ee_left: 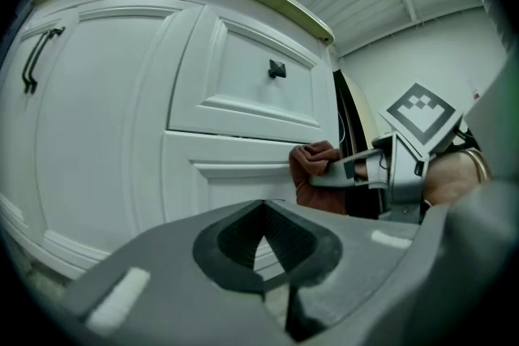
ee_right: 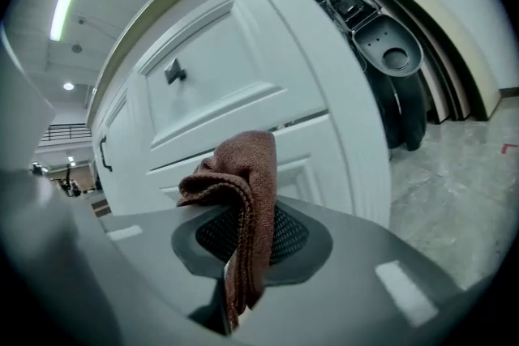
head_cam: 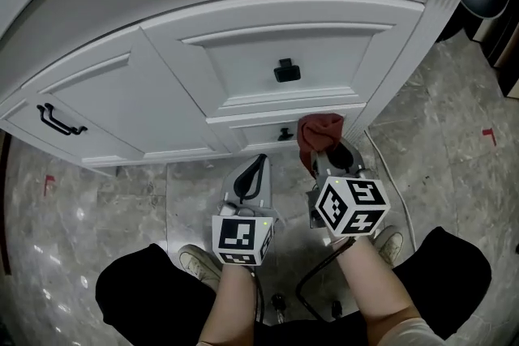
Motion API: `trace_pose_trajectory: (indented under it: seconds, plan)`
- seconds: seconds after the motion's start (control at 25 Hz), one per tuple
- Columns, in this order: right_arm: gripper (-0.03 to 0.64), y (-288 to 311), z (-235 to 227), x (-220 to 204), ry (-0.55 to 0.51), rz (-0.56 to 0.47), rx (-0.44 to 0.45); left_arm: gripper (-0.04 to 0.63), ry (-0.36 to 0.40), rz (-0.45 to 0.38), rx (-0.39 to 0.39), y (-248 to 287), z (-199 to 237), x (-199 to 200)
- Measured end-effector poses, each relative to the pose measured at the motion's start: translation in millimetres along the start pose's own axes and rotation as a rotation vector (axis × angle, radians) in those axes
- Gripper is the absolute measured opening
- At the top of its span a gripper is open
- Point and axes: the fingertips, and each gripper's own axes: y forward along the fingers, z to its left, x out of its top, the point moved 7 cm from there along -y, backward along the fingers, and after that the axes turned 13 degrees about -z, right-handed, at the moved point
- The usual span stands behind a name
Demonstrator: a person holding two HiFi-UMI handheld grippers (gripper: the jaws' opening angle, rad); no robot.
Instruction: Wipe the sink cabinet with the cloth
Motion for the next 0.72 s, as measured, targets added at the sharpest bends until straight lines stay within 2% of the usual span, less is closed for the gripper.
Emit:
trace_pose_trajectory:
  seconds: [0.2, 0.4, 0.52, 0.72]
  plan:
    - [0.08, 20.0, 61.5, -47.6, -0.021, 0.081, 0.143, 0.0, -0.022, 0.005, 0.114, -27.1, 43.1, -2.5]
    - [0.08, 43.9, 106.6, -80.1, -0.013, 0.141, 0.242, 0.0, -0.016, 0.024, 0.16, -48.0, 71.5, -6.1]
    - [0.08, 55.6, 124.2, -95.3, -0.003, 0.174, 0.275, 0.0, -0.019, 0.023, 0.187, -56.5, 87.7, -6.6]
    - [0.082, 61.2, 123.7, -100.5, 0.018, 0.178, 0.27, 0.0, -0.031, 0.02, 0.191, -58.5, 95.1, -9.1]
